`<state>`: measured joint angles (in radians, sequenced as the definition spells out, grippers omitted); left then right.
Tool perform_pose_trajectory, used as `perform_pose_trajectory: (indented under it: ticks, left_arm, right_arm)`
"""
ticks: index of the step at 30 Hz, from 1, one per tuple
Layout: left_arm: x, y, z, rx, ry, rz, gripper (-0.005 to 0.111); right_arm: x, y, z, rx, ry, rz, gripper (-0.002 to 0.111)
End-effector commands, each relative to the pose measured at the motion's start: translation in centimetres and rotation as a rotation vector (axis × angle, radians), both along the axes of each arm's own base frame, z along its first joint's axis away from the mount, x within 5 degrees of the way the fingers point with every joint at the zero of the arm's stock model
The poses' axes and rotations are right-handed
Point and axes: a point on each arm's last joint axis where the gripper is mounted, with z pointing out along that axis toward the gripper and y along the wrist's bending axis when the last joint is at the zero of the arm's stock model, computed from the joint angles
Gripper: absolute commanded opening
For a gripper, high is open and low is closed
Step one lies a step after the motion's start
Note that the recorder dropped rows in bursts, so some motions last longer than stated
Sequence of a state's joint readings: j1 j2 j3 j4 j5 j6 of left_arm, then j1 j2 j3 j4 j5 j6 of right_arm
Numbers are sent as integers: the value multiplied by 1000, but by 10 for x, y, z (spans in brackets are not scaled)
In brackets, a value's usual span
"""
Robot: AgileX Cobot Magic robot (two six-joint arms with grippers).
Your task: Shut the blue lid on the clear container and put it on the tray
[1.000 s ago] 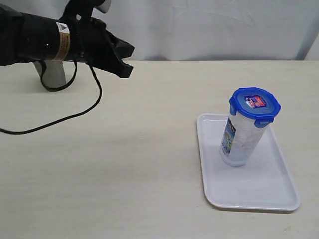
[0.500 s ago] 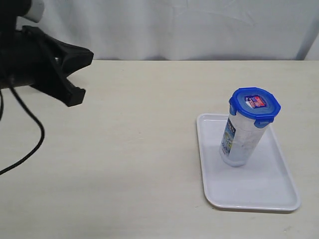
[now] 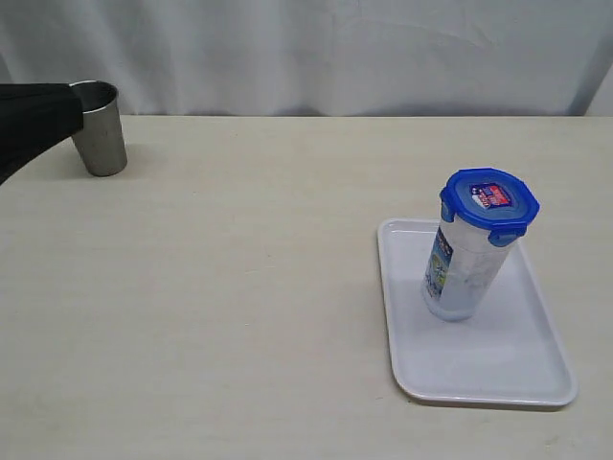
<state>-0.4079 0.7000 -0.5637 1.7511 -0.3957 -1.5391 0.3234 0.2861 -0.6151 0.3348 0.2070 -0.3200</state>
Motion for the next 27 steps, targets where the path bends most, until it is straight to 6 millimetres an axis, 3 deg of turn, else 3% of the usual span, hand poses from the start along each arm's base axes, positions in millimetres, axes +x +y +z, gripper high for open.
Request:
perform_pose_trajectory:
  ticks: [1, 8, 23, 27]
  left_arm:
    - [-21, 1, 8, -35, -42, -89, 0]
    - [-38, -2, 11, -40, -59, -205, 0]
    - [-38, -2, 11, -40, -58, -206, 0]
    - [-35, -1, 16, -148, -29, -175, 0]
  right_arm:
    - [0, 0, -2, 0, 9, -4, 5]
    - [0, 0, -2, 0, 9, -4, 5]
    - [0, 0, -2, 0, 9, -4, 5]
    - [0, 0, -2, 0, 9, -4, 5]
